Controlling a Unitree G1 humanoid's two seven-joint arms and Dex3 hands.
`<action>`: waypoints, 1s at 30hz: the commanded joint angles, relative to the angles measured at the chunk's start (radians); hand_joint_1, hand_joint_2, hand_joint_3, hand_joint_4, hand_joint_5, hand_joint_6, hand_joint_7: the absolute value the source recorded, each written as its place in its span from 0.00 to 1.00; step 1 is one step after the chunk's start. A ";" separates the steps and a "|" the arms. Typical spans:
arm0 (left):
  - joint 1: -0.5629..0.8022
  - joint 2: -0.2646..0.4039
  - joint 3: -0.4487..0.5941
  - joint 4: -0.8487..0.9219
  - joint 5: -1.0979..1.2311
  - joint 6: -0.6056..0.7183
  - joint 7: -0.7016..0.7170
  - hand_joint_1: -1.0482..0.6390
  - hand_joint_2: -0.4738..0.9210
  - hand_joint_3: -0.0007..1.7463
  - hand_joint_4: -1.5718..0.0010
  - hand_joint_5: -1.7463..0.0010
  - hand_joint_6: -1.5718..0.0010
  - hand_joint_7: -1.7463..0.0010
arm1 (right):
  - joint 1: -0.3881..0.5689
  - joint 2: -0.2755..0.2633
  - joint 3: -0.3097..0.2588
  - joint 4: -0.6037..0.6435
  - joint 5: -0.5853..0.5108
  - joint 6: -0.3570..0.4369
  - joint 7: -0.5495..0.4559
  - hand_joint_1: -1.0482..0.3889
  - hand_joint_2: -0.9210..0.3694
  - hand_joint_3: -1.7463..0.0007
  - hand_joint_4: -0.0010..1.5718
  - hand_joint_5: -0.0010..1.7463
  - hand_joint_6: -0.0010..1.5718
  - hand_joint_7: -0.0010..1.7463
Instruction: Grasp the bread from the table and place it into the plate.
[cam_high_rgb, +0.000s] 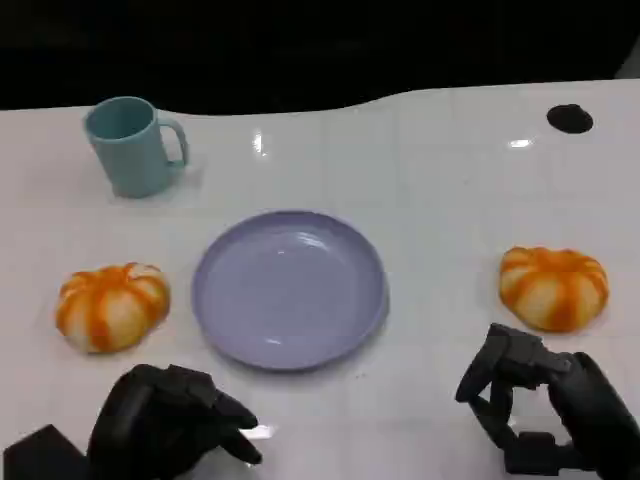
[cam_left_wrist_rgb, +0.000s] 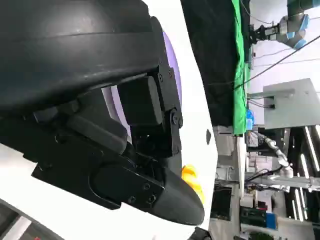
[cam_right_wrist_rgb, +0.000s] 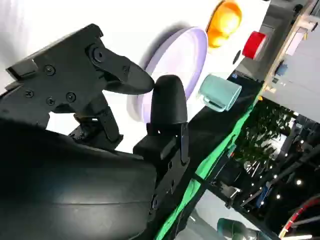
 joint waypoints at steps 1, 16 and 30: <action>0.008 0.014 0.006 -0.009 -0.005 0.002 0.000 0.00 0.98 0.00 0.05 0.67 0.00 0.86 | -0.001 -0.012 -0.017 -0.002 0.015 0.004 0.001 0.57 0.28 0.42 0.54 1.00 0.41 0.84; 0.002 0.018 0.009 0.003 -0.008 -0.004 -0.006 0.00 0.98 0.00 0.05 0.68 0.00 0.86 | -0.002 -0.010 -0.015 0.000 0.009 0.006 -0.002 0.56 0.27 0.43 0.54 1.00 0.41 0.84; 0.001 0.016 0.007 -0.001 -0.012 0.001 -0.007 0.00 0.98 0.00 0.05 0.67 0.00 0.87 | -0.018 -0.007 -0.022 0.017 0.036 -0.022 0.003 0.59 0.24 0.50 0.44 0.92 0.43 0.72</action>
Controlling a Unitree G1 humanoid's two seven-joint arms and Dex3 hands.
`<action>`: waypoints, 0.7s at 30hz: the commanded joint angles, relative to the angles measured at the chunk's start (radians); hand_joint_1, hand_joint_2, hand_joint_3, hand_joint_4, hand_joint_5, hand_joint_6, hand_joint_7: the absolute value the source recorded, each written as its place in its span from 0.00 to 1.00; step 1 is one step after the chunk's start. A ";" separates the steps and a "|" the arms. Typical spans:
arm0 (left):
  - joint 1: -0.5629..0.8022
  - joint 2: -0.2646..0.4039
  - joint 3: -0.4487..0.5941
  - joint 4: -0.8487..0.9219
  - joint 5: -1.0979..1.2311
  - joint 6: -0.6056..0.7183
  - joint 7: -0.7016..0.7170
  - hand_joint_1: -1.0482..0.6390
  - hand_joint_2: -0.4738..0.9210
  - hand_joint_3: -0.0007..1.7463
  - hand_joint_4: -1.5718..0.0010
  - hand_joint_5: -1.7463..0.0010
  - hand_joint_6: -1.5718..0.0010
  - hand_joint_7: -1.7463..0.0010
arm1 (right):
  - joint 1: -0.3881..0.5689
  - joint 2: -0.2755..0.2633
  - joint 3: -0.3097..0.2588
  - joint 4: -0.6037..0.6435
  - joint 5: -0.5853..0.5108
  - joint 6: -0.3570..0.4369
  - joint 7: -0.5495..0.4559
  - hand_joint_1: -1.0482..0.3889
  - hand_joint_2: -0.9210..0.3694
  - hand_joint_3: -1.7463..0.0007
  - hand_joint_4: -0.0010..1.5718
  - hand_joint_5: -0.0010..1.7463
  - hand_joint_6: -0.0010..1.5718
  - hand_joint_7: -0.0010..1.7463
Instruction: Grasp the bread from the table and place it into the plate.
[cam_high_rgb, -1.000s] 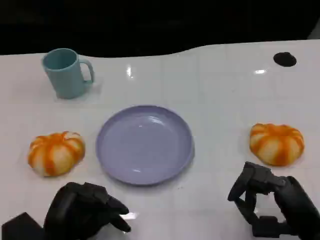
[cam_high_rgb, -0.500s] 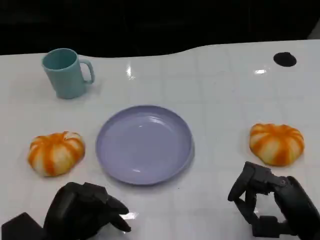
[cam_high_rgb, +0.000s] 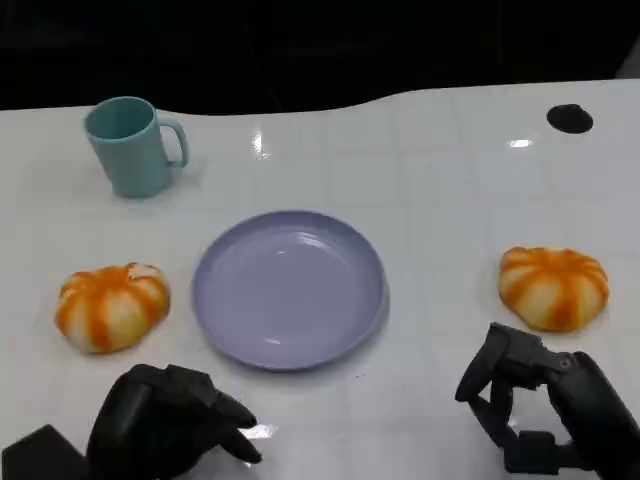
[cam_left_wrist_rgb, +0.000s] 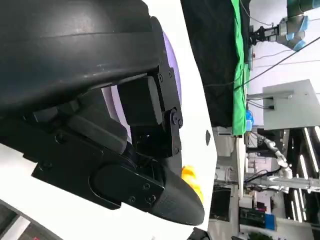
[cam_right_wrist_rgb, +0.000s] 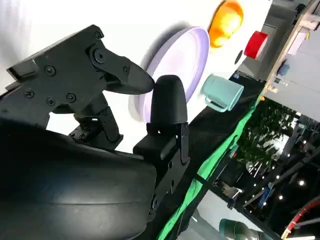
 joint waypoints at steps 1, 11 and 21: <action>0.001 0.015 0.006 -0.002 -0.008 0.003 -0.007 0.00 0.98 0.00 0.05 0.67 0.00 0.86 | -0.021 -0.006 -0.024 0.022 0.038 -0.037 0.001 0.60 0.23 0.52 0.44 0.84 0.45 0.68; -0.002 0.015 0.005 0.008 0.007 -0.009 0.004 0.00 0.98 0.00 0.05 0.67 0.00 0.86 | -0.053 -0.049 -0.052 0.002 -0.101 -0.064 -0.064 0.60 0.13 0.72 0.38 0.65 0.47 0.35; -0.002 0.014 0.006 0.008 0.008 -0.009 0.004 0.00 0.98 0.00 0.05 0.67 0.00 0.86 | -0.052 -0.051 -0.049 0.000 -0.108 -0.062 -0.074 0.60 0.11 0.75 0.38 0.65 0.49 0.32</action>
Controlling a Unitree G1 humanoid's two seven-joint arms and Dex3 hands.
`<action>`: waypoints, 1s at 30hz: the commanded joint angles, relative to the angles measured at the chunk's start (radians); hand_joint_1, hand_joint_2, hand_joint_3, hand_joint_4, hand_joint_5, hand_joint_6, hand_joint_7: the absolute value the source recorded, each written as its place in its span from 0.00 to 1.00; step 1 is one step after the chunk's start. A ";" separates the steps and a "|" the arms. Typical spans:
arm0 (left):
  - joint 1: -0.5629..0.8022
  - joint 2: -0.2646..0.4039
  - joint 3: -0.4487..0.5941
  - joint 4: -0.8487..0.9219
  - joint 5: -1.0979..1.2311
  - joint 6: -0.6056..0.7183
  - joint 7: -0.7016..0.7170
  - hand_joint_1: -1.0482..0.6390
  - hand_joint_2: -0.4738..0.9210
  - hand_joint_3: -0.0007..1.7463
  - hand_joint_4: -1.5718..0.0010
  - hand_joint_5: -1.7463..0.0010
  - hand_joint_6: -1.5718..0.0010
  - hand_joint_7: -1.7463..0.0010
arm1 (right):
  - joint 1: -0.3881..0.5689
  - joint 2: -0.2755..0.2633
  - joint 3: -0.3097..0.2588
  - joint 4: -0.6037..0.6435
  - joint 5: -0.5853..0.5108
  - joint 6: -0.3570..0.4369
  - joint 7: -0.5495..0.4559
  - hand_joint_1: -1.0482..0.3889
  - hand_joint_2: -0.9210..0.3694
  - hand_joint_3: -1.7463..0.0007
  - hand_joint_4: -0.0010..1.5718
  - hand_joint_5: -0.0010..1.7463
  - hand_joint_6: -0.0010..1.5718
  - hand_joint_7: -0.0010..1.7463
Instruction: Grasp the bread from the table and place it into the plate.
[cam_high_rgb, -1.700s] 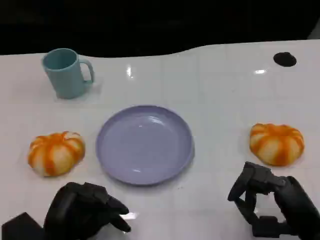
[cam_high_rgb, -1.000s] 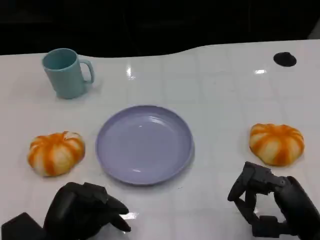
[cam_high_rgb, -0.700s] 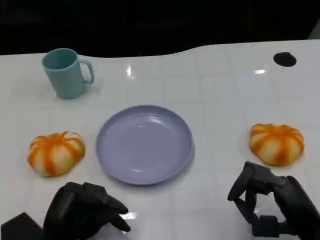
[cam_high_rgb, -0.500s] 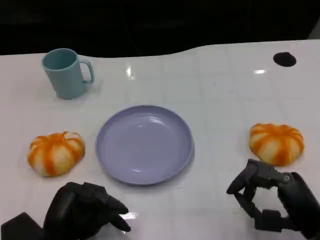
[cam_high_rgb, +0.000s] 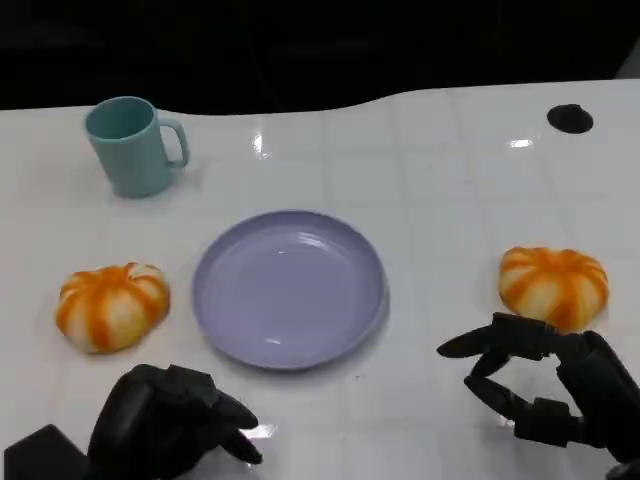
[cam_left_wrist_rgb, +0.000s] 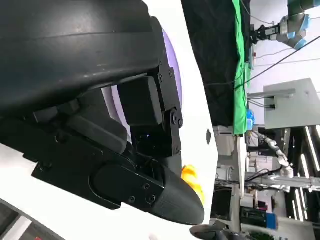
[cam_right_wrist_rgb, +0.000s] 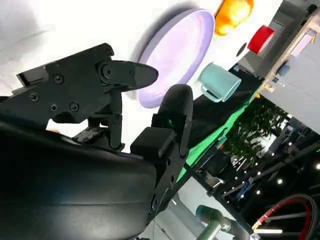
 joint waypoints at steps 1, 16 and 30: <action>-0.001 0.015 0.007 0.006 0.002 -0.009 0.003 0.00 0.98 0.00 0.05 0.67 0.00 0.86 | 0.000 -0.017 -0.013 -0.011 0.002 0.004 -0.013 0.60 0.11 0.75 0.38 0.65 0.49 0.32; -0.005 0.015 0.008 0.012 -0.008 0.002 -0.003 0.00 0.98 0.00 0.05 0.67 0.00 0.86 | -0.048 -0.219 -0.008 -0.356 -0.650 0.444 -0.146 0.37 0.02 0.99 0.01 0.29 0.25 0.00; -0.003 0.012 0.009 0.013 -0.007 -0.005 -0.001 0.00 0.98 0.00 0.05 0.67 0.00 0.87 | -0.157 -0.263 0.110 -0.392 -0.821 0.708 0.020 0.36 0.06 1.00 0.01 0.31 0.24 0.00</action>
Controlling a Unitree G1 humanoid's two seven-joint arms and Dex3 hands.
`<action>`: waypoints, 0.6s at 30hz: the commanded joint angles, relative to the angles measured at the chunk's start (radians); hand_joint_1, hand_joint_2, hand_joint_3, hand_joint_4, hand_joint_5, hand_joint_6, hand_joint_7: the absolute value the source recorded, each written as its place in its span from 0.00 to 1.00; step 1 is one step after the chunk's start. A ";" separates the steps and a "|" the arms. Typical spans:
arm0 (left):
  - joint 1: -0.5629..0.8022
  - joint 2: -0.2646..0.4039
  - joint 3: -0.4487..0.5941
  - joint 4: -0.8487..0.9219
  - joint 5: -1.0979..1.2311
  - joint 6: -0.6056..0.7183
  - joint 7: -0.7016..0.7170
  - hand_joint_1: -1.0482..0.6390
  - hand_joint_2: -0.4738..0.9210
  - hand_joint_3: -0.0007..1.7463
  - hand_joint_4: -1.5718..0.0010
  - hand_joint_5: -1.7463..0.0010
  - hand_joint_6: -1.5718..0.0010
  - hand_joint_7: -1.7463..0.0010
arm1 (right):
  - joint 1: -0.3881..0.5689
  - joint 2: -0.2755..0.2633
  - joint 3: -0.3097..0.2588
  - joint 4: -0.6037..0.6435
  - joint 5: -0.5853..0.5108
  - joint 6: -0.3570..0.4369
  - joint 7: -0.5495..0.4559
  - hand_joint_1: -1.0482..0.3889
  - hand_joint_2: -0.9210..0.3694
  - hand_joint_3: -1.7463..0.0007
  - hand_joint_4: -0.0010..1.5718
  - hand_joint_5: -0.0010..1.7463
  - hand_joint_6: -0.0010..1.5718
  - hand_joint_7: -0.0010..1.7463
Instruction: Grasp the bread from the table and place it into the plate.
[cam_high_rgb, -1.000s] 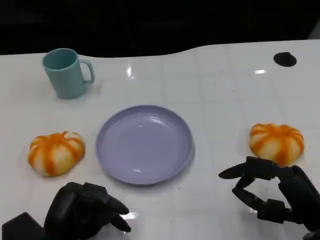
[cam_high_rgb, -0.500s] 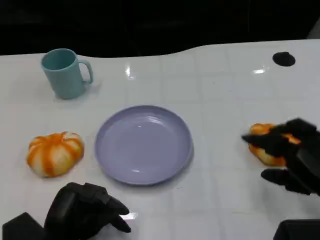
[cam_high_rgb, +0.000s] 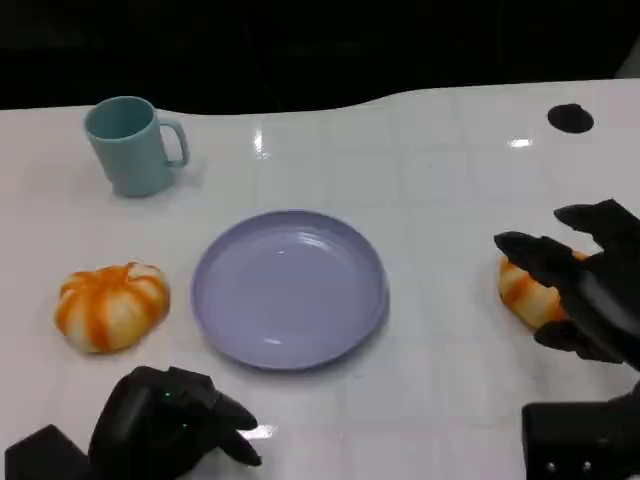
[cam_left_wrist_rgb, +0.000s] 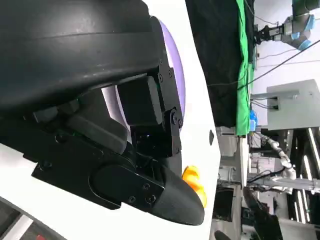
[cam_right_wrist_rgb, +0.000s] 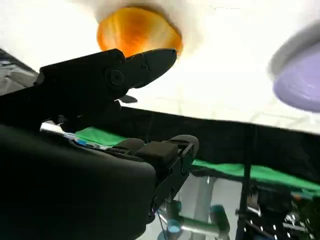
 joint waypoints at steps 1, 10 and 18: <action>0.002 0.012 0.007 -0.007 -0.007 -0.002 -0.002 0.00 0.98 0.00 0.05 0.67 0.00 0.86 | -0.047 -0.025 0.037 0.001 -0.043 0.066 0.061 0.36 0.06 1.00 0.01 0.31 0.24 0.00; 0.011 0.013 0.004 -0.017 -0.010 -0.008 -0.008 0.00 0.98 0.00 0.06 0.68 0.00 0.87 | -0.147 -0.005 0.133 0.144 -0.087 0.173 0.085 0.41 0.11 1.00 0.17 0.14 0.27 0.00; 0.020 0.015 0.003 -0.032 -0.012 -0.001 -0.009 0.00 0.98 0.00 0.05 0.67 0.00 0.86 | -0.258 0.025 0.194 0.419 -0.046 0.192 0.004 0.42 0.11 1.00 0.20 0.07 0.27 0.00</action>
